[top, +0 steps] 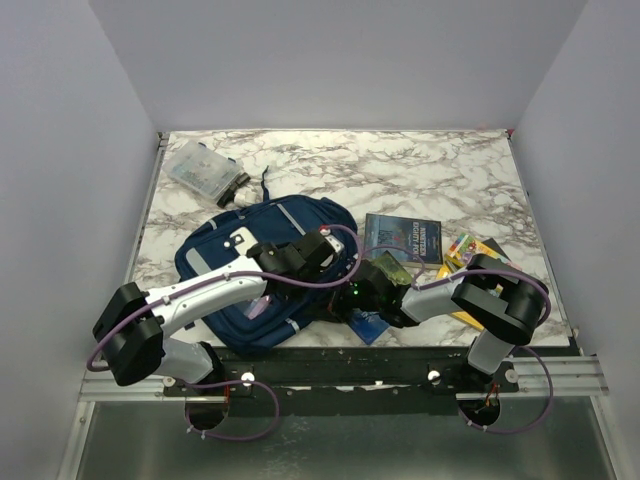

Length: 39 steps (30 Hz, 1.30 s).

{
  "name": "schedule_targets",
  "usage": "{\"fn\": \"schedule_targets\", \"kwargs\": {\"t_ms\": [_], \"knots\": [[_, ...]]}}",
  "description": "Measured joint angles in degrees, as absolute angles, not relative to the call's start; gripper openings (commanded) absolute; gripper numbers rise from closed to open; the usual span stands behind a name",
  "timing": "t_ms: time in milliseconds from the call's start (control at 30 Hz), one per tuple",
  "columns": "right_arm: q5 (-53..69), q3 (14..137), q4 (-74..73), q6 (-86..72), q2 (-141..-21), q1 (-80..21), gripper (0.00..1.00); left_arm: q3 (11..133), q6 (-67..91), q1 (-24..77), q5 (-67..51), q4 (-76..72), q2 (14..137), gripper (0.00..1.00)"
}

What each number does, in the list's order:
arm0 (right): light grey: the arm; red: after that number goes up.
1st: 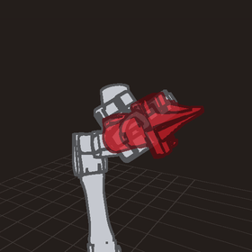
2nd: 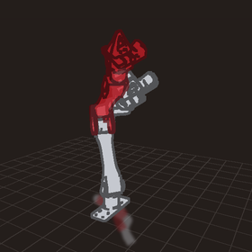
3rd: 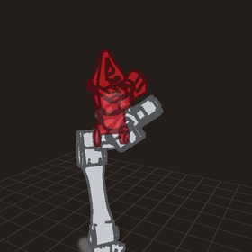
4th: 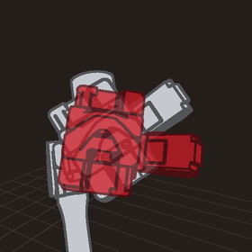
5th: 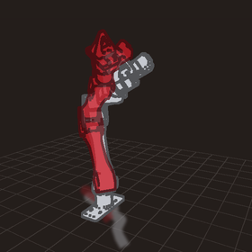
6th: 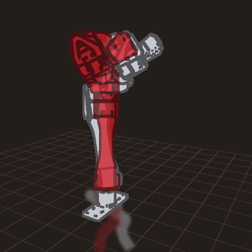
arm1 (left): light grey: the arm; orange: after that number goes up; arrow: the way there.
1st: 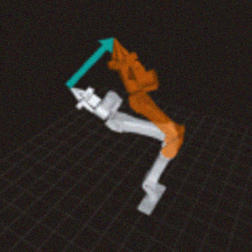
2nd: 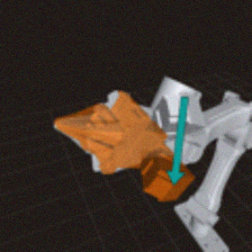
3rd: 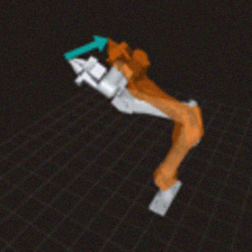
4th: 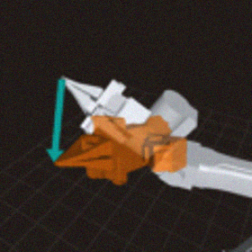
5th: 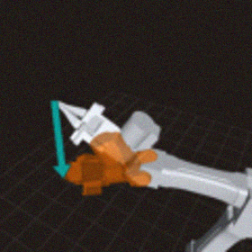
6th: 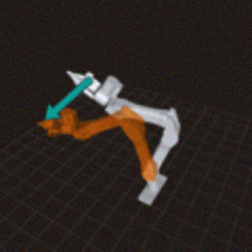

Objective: Pack the student bag
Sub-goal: Zip the student bag at the center of the board.

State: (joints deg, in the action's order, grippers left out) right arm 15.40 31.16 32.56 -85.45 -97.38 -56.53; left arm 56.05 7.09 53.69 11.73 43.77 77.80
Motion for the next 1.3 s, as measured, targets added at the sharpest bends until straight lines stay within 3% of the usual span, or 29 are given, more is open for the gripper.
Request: {"fn": "schedule_targets", "kwargs": {"t_ms": [200, 467, 933, 1000, 1100, 1200, 1300], "knots": [[15.4, 31.2, 32.4, -85.5, -97.4, -56.5, 0.01, 55.3, 11.9, 52.2, 14.6, 43.1, 77.8, 0.0], [14.1, 31.1, 31.9, -86.3, -96.5, -56.5, 0.0, 52.9, 22.4, 40.4, 14.4, 42.0, 76.0, 0.0], [12.1, 26.8, 36.3, -89.8, -93.6, -56.6, 0.01, 40.1, 33.9, 25.8, 4.5, 28.9, 53.8, 0.0], [12.5, 26.2, 37.4, -88.1, -93.8, -56.5, 0.11, 39.9, 33.8, 24.8, 3.1, 27.7, 52.7, 0.0], [12.5, 24.7, 38.9, -84.9, -92.7, -56.3, 0.37, 39.9, 34.0, 23.9, -0.3, 26.3, 51.9, 0.0], [11.3, 25.8, 29.1, -79.9, -85.8, -56.3, 0.6, 39.1, 34.6, 23.6, -3.1, 25.2, 51.4, 0.0], [8.5, 29.8, 18.1, -75.1, -77.1, -56.3, 0.68, 37.4, 35.4, 23.2, -4.3, 24.3, 50.2, 0.0]]}}
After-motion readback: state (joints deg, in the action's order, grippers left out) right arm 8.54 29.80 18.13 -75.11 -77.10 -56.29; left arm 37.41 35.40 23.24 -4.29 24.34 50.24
